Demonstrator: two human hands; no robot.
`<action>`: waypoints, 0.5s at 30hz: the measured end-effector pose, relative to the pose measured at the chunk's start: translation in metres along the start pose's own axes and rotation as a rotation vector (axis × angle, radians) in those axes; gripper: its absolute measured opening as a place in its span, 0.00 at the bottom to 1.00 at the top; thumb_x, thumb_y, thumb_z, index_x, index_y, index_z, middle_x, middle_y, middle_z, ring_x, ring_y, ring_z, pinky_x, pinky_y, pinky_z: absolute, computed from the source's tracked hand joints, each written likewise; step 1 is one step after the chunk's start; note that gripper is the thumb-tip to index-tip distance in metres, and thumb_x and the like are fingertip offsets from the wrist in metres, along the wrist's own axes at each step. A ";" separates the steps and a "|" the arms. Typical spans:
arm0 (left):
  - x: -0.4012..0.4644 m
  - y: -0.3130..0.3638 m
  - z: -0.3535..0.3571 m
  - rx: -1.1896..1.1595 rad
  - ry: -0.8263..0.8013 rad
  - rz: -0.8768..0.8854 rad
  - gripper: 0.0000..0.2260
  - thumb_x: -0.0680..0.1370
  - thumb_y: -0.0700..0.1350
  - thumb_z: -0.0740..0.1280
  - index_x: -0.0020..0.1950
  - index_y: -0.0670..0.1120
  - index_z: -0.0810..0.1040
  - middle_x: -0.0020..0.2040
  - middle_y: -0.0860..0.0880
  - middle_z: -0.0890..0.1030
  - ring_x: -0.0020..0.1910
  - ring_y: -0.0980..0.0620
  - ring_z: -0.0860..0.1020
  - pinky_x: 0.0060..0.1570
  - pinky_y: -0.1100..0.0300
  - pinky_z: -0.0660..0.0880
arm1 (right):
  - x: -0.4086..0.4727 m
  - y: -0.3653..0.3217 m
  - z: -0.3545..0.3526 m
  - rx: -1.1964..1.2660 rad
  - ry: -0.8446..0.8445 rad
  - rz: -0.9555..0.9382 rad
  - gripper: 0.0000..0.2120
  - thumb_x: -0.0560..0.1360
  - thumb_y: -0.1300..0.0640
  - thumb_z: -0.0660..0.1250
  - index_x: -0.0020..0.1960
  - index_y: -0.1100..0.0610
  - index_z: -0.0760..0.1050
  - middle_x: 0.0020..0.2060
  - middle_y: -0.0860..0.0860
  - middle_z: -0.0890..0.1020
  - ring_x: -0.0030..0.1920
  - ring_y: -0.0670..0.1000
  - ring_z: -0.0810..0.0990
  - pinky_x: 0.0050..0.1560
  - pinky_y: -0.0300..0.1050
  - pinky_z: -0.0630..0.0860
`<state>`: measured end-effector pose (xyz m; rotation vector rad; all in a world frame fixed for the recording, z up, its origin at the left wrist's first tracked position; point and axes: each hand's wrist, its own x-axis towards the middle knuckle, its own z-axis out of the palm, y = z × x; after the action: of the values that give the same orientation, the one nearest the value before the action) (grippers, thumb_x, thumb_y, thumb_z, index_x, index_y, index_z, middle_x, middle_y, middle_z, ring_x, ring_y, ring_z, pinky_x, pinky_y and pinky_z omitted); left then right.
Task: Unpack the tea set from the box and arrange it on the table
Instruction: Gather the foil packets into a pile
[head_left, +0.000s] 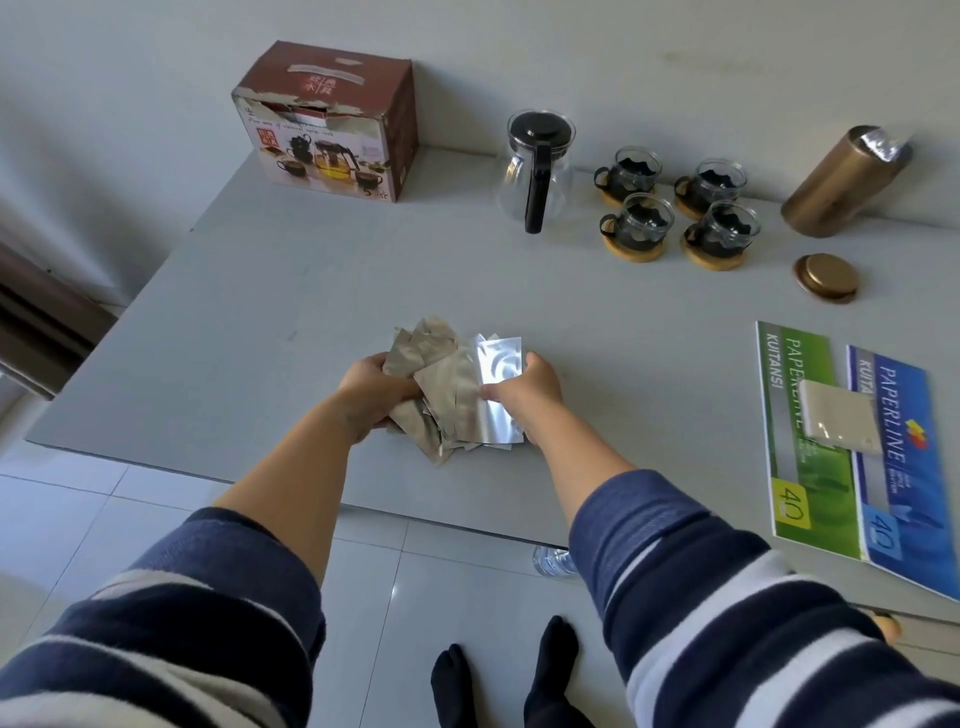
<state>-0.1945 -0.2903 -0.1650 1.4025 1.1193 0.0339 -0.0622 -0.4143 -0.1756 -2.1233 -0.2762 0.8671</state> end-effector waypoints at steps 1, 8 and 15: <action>-0.001 0.000 0.002 0.001 -0.018 0.010 0.14 0.72 0.39 0.72 0.56 0.44 0.77 0.47 0.43 0.83 0.42 0.45 0.83 0.42 0.51 0.82 | -0.001 0.002 -0.001 0.019 -0.003 0.001 0.23 0.68 0.61 0.75 0.60 0.58 0.72 0.50 0.51 0.76 0.52 0.54 0.78 0.53 0.45 0.74; -0.019 0.027 0.020 -0.042 -0.045 0.102 0.13 0.73 0.38 0.70 0.53 0.49 0.73 0.47 0.45 0.82 0.43 0.45 0.82 0.41 0.52 0.82 | -0.008 0.006 -0.030 0.260 0.030 0.031 0.30 0.66 0.61 0.77 0.64 0.57 0.70 0.58 0.52 0.79 0.51 0.53 0.78 0.47 0.46 0.77; -0.042 0.090 0.078 -0.079 -0.251 0.220 0.17 0.73 0.37 0.71 0.60 0.47 0.73 0.49 0.44 0.82 0.42 0.46 0.83 0.38 0.54 0.82 | -0.038 0.006 -0.136 0.549 0.005 0.098 0.19 0.70 0.63 0.73 0.57 0.53 0.72 0.55 0.55 0.82 0.57 0.56 0.81 0.62 0.57 0.75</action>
<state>-0.1158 -0.3519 -0.0876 1.4107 0.7465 0.0573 -0.0006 -0.5181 -0.1018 -1.6345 0.0686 0.8747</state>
